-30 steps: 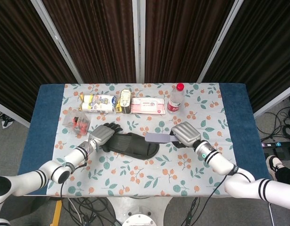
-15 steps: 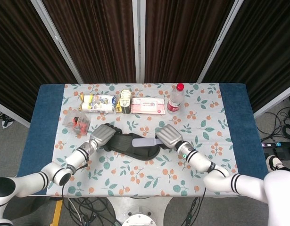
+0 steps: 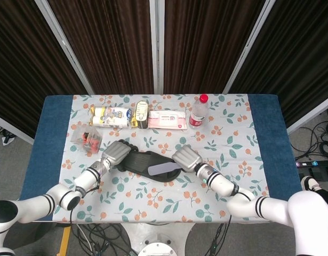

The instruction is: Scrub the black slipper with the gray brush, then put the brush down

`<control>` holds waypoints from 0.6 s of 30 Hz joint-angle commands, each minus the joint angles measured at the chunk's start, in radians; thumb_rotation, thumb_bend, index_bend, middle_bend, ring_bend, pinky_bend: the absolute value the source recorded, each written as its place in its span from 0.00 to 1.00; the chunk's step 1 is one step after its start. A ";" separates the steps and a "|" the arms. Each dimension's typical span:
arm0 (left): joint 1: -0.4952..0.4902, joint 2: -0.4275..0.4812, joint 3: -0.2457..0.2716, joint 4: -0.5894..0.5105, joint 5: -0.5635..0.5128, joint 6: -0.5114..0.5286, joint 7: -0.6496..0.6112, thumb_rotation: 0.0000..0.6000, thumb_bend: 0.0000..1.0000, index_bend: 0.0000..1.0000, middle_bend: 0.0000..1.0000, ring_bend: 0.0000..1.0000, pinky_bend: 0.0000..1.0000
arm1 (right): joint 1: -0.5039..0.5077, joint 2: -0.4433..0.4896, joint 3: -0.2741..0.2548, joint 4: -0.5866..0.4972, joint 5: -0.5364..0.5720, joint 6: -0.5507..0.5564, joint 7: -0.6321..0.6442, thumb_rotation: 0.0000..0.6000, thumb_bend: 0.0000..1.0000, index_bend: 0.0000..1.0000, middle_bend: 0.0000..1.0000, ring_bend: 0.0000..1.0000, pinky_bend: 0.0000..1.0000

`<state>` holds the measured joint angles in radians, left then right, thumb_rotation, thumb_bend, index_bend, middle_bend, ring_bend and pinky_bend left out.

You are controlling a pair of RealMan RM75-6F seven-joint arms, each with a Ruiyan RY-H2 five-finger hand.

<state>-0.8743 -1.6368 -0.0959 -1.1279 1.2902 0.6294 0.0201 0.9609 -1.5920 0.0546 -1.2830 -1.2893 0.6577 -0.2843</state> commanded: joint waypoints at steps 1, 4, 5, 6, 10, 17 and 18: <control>-0.001 0.000 0.001 0.002 -0.001 0.000 0.001 1.00 0.16 0.37 0.42 0.27 0.22 | -0.014 0.057 -0.030 -0.058 -0.034 -0.006 0.020 1.00 0.61 1.00 0.98 1.00 1.00; -0.003 0.000 0.001 0.000 0.000 0.002 0.003 1.00 0.16 0.37 0.42 0.27 0.22 | -0.028 0.085 -0.021 -0.084 -0.066 0.032 0.070 1.00 0.61 1.00 0.98 1.00 1.00; -0.004 0.001 0.001 -0.001 -0.001 0.003 0.004 1.00 0.16 0.37 0.42 0.27 0.22 | -0.032 0.083 -0.010 -0.078 -0.076 0.053 0.092 1.00 0.61 1.00 0.98 1.00 1.00; -0.004 0.001 0.001 -0.003 -0.002 0.004 0.005 1.00 0.16 0.37 0.42 0.27 0.22 | -0.034 0.078 0.000 -0.069 -0.080 0.067 0.109 1.00 0.61 1.00 0.98 1.00 1.00; -0.007 0.005 0.000 -0.010 -0.007 0.005 0.014 1.00 0.16 0.37 0.42 0.27 0.22 | -0.025 0.034 0.045 -0.010 -0.083 0.095 0.174 1.00 0.61 1.00 0.98 1.00 1.00; -0.011 0.007 -0.001 -0.015 -0.020 0.004 0.025 1.00 0.16 0.37 0.42 0.27 0.22 | 0.023 -0.056 0.053 0.093 -0.059 0.022 0.145 1.00 0.61 1.00 0.98 1.00 1.00; -0.011 0.007 -0.001 -0.015 -0.020 0.004 0.026 1.00 0.16 0.37 0.42 0.27 0.22 | 0.025 -0.058 0.047 0.095 -0.059 0.013 0.141 1.00 0.61 1.00 0.98 1.00 1.00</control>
<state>-0.8849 -1.6299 -0.0966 -1.1430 1.2699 0.6331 0.0458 0.9749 -1.6366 0.1059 -1.1995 -1.3547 0.6886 -0.1327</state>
